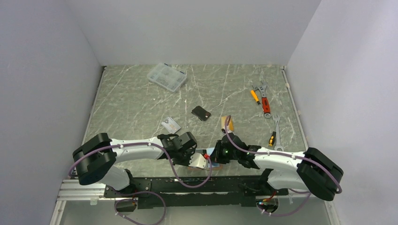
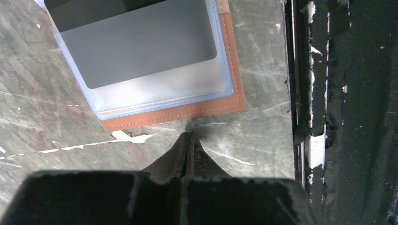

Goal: Put the credit cards into the card holder
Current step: Insert the credit card into the card holder.

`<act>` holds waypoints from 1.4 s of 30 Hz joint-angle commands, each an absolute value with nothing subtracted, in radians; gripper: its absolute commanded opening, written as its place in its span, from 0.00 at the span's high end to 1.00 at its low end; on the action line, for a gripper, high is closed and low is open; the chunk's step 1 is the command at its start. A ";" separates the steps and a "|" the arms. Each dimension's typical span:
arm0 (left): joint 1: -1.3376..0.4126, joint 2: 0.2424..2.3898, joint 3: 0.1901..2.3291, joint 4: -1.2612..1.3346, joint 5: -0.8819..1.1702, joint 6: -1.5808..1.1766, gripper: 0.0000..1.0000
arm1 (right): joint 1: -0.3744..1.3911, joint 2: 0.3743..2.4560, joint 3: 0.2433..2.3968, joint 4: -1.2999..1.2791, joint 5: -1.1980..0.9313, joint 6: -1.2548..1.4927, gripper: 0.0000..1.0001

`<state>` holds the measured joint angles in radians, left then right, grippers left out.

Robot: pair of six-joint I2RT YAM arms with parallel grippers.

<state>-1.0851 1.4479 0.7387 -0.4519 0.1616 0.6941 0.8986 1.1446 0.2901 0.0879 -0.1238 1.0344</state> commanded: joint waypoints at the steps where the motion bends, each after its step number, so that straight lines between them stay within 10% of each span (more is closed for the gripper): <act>1: -1.083 1.441 0.743 -0.444 0.192 0.699 1.00 | 0.901 1.194 0.374 0.044 -0.063 0.998 1.00; 26: -1.088 1.499 0.717 -0.379 0.155 0.703 1.00 | 0.978 1.265 0.477 0.100 -0.077 0.991 1.00; 32: -1.046 1.448 0.743 -0.418 0.188 0.689 1.00 | 0.960 0.991 0.430 -0.169 0.077 0.994 0.55; 42: -1.007 1.455 0.773 -0.439 0.238 0.666 1.00 | 0.957 0.622 0.238 -0.368 0.046 1.127 0.33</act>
<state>-1.0222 1.4567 0.7410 -0.4320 0.2028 0.6823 0.9569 0.6518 0.3332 -0.3103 0.0952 1.0512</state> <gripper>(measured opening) 0.009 0.652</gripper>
